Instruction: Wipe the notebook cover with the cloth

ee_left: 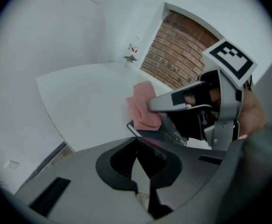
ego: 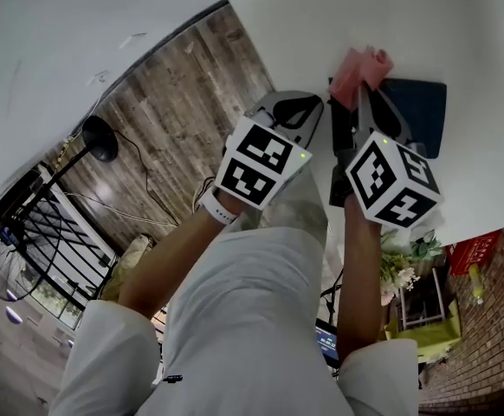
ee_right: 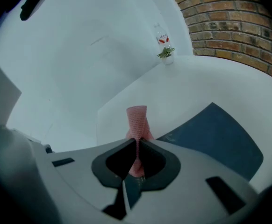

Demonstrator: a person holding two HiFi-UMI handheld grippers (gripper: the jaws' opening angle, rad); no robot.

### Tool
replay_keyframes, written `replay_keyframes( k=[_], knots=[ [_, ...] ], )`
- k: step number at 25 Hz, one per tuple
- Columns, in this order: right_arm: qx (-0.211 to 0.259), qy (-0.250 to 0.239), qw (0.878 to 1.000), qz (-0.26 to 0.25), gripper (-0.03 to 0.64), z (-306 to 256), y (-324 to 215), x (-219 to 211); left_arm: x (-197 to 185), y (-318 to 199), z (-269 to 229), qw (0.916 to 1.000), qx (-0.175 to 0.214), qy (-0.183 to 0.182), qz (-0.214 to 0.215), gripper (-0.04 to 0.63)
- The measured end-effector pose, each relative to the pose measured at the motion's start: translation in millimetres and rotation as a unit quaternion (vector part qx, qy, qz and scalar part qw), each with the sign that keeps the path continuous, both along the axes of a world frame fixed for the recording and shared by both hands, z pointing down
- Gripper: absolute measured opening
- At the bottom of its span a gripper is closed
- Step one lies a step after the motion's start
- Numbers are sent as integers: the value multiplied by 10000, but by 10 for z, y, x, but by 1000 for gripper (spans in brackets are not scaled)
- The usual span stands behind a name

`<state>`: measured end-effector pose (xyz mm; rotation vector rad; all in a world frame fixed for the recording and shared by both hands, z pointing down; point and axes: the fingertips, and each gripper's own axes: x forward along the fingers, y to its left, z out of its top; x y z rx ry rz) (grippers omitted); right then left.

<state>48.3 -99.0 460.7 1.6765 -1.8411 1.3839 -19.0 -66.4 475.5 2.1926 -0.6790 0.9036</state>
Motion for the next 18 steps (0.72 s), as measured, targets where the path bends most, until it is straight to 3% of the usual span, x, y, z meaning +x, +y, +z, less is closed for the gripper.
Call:
replay_keyframes(
  k=[4,9,18],
  knots=[
    [301,-70,9992,-261,31,-204,-92,56,66,-8,0,10000,0,9,38,18],
    [631,212,9940,-872,31,-341,-185,101,150,-8,-20,10000,17,23,84,18],
    [944,694,9682,-2210,31,-215,-398,-110,237,-4,12,9999,38,18,137,18]
  ],
)
